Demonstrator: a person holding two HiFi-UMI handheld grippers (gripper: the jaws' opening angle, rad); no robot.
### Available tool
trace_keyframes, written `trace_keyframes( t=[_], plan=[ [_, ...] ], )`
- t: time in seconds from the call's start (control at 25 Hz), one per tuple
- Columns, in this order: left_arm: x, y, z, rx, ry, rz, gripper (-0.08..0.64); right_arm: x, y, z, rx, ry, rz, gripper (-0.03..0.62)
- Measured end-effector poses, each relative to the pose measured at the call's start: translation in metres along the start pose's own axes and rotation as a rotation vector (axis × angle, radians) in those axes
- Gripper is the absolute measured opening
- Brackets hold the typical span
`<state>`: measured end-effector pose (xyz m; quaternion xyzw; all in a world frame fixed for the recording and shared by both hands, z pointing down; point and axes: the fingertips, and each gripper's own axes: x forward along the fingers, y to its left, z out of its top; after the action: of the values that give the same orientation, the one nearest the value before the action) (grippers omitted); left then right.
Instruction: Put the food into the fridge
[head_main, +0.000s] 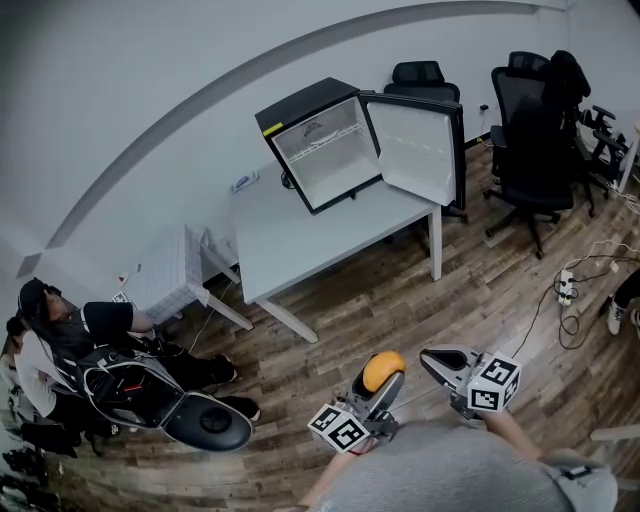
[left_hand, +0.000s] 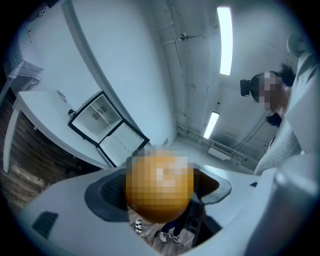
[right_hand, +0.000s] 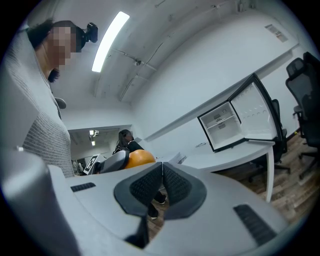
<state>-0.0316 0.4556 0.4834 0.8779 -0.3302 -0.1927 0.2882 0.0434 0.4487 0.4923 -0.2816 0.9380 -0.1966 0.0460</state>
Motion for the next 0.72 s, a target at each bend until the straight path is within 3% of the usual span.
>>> trace_keyframes(
  t=[0.72],
  plan=[
    [0.007,0.007,-0.007,-0.017,0.002,0.017,0.388,-0.004,-0.017,-0.004,0.048,-0.011,-0.012,0.012]
  ],
)
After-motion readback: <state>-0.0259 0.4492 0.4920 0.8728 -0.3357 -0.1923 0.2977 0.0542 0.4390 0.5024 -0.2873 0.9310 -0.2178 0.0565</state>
